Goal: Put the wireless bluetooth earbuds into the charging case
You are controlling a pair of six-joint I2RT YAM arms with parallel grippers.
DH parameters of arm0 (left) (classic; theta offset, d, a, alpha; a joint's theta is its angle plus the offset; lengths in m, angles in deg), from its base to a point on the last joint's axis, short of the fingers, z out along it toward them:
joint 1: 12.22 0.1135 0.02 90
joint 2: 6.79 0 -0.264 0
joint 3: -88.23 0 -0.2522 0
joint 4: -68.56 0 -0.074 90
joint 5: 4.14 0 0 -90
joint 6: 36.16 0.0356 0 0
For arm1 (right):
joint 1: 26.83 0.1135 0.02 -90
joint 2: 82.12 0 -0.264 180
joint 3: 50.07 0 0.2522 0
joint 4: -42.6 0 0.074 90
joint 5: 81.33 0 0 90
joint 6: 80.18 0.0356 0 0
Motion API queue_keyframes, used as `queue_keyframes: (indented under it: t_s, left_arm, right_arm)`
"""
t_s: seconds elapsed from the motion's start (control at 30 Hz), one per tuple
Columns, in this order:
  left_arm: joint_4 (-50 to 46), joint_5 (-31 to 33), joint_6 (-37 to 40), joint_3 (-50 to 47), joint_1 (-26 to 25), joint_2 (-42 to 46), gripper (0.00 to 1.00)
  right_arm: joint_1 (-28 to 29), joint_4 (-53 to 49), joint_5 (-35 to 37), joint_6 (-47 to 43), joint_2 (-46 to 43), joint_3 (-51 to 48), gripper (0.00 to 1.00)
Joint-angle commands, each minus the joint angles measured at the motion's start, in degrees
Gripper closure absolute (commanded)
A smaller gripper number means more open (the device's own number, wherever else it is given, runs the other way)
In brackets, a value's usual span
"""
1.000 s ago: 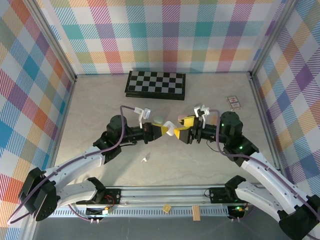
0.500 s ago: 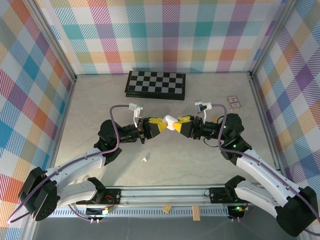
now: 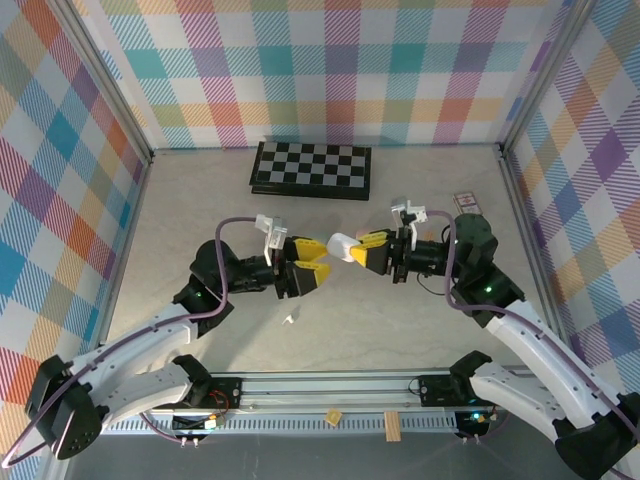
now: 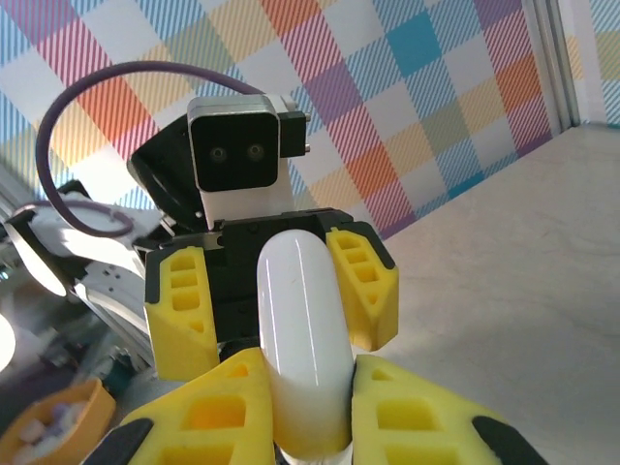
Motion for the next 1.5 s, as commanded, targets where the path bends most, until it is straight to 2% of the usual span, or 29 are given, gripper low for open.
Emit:
queue_keyframes:
  t_s: [0.0, 0.13, 0.27, 0.37, 0.5, 0.7, 0.8, 0.87, 0.93, 1.1, 1.27, 1.4, 1.47]
  left_arm:
    - [-16.1, -0.6, 13.6, 4.1, -0.7, 2.1, 0.35]
    - [-21.7, -1.7, 18.1, 6.4, -1.1, 1.3, 0.35]
    - [-22.9, -4.2, 20.5, 7.4, -1.9, 0.3, 0.39]
    - [-24.2, -4.8, 21.6, 8.1, -2.5, -0.5, 0.47]
    - [-23.4, -5.4, 21.3, 8.1, -2.7, -1.1, 0.53]
    - [-21.6, -6.0, 20.3, 8.0, -2.9, -1.6, 0.77]
    - [-21.4, -6.0, 20.2, 7.9, -3.0, -1.9, 0.92]
    - [-21.0, -5.4, 19.5, 7.6, -3.0, -2.0, 0.97]
    - [-20.2, -4.6, 19.1, 6.8, -3.2, -1.7, 0.97]
    - [-18.7, -4.5, 21.9, 4.9, -3.6, 0.1, 0.94]
    - [-24.9, -5.2, 35.2, 4.4, -4.5, 1.4, 0.88]
    - [-25.3, -3.3, 41.2, 2.5, -4.5, 3.0, 0.86]
    - [-23.9, -2.0, 41.6, 1.2, -4.5, 3.9, 0.86]
  right_arm:
    - [0.7, -17.4, -1.9, -15.9, 1.7, 6.0, 0.93]
    - [2.1, -25.6, -1.9, -22.1, 5.0, 11.2, 0.93]
    - [3.8, -27.7, -1.9, -24.2, 7.5, 13.4, 0.94]
    - [4.8, -29.0, -1.8, -25.2, 9.0, 14.3, 0.94]
    - [5.1, -29.4, -1.9, -25.2, 10.4, 14.5, 0.95]
    - [5.5, -29.3, -1.8, -25.2, 11.2, 14.4, 0.94]
    - [5.5, -29.3, -1.4, -27.0, 11.5, 14.5, 0.94]
    - [5.5, -29.2, -0.1, -26.4, 11.5, 14.6, 0.87]
    - [5.5, -28.7, 1.9, -26.1, 11.3, 14.5, 0.79]
    - [5.5, -26.2, 16.1, -20.2, 10.4, 14.6, 0.57]
    - [5.5, -23.1, 18.6, -17.5, 9.2, 14.7, 0.39]
    - [5.5, -21.4, 19.2, -15.5, 8.1, 14.0, 0.32]
    - [5.0, -19.9, 22.0, -13.5, 7.1, 12.7, 0.29]
